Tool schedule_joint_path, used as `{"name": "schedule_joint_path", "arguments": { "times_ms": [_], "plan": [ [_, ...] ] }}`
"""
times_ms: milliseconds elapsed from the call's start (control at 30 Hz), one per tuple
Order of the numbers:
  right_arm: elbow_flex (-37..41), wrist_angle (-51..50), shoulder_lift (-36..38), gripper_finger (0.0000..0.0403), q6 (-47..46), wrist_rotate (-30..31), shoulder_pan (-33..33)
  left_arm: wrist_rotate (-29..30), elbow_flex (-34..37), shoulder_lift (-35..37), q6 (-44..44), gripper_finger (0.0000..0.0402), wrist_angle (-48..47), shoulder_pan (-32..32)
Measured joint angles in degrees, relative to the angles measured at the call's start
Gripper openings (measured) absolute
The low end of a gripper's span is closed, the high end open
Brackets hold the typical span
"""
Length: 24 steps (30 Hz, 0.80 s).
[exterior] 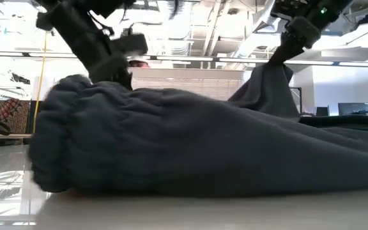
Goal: Fold laundry
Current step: Fold the black shorts from the white laundry organizer
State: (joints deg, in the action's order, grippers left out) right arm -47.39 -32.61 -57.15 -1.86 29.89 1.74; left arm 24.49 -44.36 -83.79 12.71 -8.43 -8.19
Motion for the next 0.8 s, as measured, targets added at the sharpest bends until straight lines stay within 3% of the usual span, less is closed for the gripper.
{"name": "schedule_joint_path", "arguments": {
  "times_ms": [233, 500, 800],
  "plan": [
    [-8.23, -0.30, 1.68, 0.0014, 5.50, 0.20, 0.13, 6.27, -5.54, 13.46, -4.54, 0.0005, -7.58, -4.77],
    [-21.06, -0.79, 2.83, 0.0014, 13.27, 0.40, -0.37, 6.62, -14.94, 29.62, -15.87, 0.0004, -7.92, -11.16],
    [-35.95, -0.02, 1.54, 0.0014, 18.91, -1.68, -0.24, 6.31, -26.12, 36.02, -21.50, 0.0003, -11.50, -15.13]
  ]
}}
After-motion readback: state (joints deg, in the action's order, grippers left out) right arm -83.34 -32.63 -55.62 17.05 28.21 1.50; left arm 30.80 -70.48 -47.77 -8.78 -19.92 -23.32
